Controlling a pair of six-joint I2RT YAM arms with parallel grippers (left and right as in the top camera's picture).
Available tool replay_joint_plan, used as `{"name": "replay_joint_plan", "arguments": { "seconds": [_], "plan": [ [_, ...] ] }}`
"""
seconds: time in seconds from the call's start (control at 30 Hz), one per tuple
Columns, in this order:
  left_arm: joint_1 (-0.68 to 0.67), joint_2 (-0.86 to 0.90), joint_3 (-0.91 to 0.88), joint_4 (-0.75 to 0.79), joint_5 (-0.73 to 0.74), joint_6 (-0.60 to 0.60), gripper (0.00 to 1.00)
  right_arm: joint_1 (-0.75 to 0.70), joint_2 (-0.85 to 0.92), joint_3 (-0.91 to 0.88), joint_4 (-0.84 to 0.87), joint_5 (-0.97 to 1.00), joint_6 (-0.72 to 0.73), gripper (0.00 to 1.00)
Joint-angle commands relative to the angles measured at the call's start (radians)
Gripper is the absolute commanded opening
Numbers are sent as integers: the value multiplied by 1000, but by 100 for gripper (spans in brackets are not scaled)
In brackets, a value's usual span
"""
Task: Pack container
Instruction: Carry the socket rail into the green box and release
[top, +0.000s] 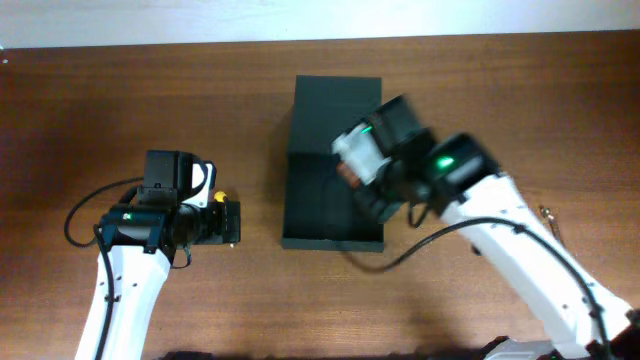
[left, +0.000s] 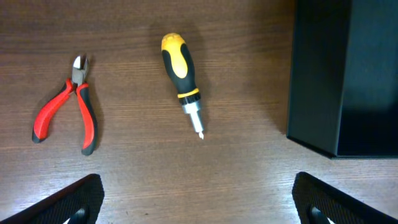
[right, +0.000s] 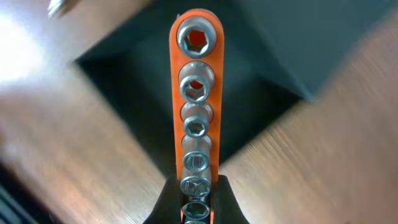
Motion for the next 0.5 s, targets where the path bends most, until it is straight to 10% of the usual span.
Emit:
{"name": "replay_joint_plan", "arguments": {
  "seconds": [0.0, 0.47],
  "plan": [
    [-1, -17, 21, 10, -7, -6, 99, 69, 67, 2, 4, 3, -219, 4],
    [-1, -31, 21, 12, -7, -6, 99, 77, 466, 2, 67, -110, -193, 4]
  ]
}}
